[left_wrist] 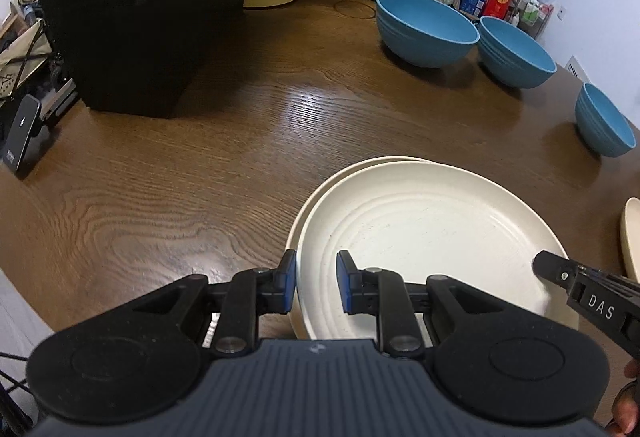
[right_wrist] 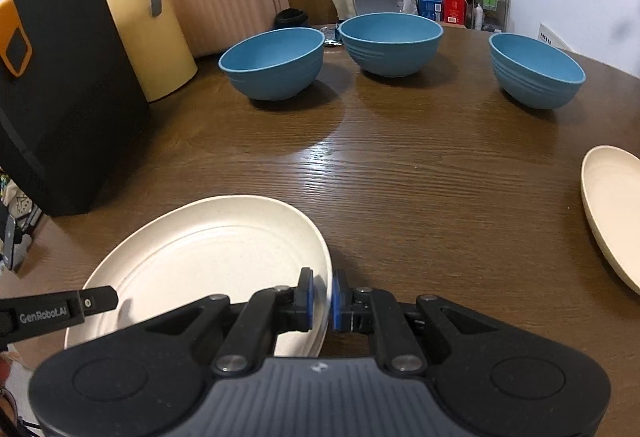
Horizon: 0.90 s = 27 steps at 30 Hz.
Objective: Organize plates and bowls
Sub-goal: 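Carry the left tool's plate onto another cream plate while the right tool carries its plate alongside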
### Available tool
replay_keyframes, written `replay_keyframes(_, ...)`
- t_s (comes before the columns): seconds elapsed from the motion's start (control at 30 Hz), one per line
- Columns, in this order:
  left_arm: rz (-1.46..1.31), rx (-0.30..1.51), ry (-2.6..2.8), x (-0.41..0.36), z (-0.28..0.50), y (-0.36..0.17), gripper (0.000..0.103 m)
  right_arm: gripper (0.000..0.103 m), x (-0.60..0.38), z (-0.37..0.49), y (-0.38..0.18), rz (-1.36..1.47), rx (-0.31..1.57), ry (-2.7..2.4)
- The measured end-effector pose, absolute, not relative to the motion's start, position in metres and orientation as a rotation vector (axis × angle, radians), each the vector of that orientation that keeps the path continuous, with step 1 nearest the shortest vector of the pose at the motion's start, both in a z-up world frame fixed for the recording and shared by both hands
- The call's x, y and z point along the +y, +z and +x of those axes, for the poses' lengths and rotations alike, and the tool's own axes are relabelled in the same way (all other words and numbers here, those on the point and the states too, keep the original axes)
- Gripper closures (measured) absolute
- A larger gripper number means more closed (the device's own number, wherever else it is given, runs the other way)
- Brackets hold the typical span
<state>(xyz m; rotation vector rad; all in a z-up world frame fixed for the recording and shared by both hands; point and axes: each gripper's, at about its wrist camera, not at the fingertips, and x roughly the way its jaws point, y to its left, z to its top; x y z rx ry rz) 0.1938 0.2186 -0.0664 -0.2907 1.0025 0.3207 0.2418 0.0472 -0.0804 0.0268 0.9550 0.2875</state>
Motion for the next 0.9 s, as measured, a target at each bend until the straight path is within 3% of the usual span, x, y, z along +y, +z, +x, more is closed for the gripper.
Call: replay_keyframes(0.9,-0.053,0.95,0.286,0.212,0.205,-0.083,0.082,0.09,0.081,0.238,-0.095,-0.205,0.848,0.292)
